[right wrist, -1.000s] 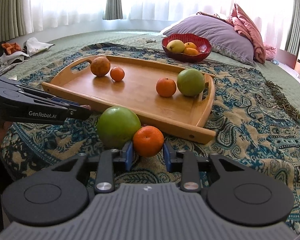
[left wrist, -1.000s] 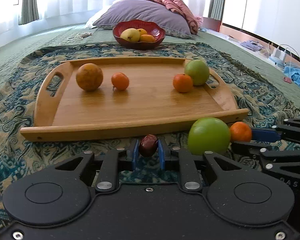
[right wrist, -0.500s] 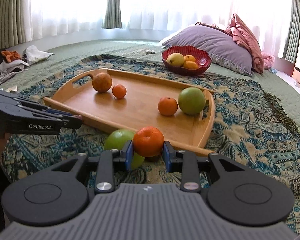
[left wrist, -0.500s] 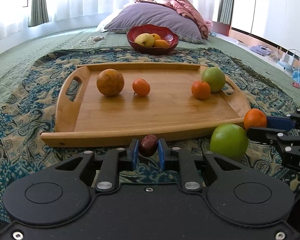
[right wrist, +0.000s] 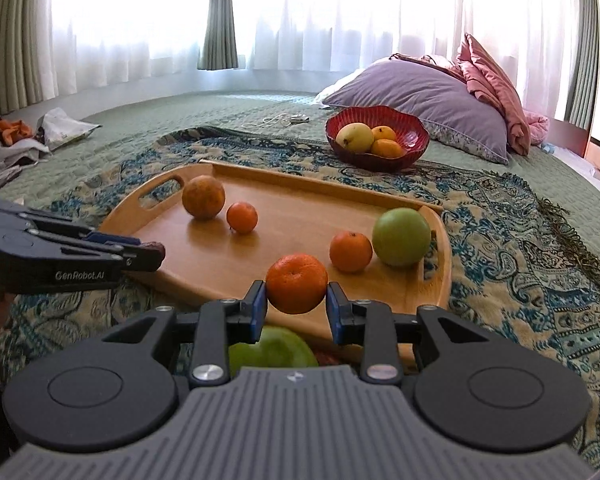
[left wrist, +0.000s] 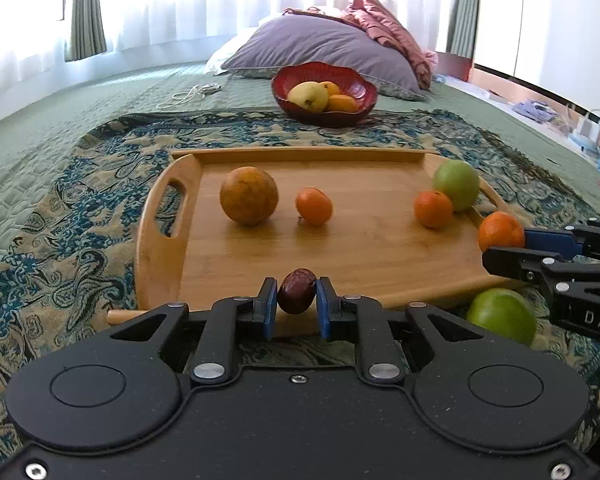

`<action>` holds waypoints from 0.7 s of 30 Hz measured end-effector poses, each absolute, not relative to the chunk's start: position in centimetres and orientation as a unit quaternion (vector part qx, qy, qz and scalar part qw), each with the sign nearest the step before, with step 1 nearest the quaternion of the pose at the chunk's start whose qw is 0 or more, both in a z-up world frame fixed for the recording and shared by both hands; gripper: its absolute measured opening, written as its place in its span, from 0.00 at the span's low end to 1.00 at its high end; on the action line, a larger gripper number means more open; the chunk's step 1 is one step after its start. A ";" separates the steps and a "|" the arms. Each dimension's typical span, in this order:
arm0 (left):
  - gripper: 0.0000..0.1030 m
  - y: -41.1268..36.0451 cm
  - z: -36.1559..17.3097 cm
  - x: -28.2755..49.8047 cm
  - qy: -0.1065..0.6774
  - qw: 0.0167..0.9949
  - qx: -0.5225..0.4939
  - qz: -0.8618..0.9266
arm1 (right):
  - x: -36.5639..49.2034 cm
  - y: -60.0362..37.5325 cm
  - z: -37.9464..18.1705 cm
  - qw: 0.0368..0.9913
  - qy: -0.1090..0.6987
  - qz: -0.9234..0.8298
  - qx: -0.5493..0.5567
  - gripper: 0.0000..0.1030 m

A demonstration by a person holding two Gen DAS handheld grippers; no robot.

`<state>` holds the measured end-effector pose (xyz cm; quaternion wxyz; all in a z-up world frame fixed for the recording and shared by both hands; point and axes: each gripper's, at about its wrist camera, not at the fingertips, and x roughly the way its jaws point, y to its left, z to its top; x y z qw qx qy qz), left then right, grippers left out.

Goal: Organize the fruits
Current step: 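Carry the date with the left tool and the tangerine with the right tool over the tray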

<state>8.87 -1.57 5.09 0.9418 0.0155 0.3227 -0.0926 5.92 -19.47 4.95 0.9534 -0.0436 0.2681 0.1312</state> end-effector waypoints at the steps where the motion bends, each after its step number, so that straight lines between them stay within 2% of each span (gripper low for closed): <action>1: 0.19 -1.4 5.1 9.1 0.323 0.942 0.015 -0.091 | 6.3 -19.4 5.0 0.954 0.269 0.130 -0.040 0.35; 13: 0.19 -0.2 4.2 12.8 0.334 0.940 0.010 -0.065 | 11.7 -17.6 3.9 0.949 0.297 0.101 -0.011 0.35; 21: 0.19 0.2 3.6 15.3 0.338 0.939 0.008 -0.053 | 13.7 -16.1 3.1 0.946 0.311 0.089 -0.032 0.35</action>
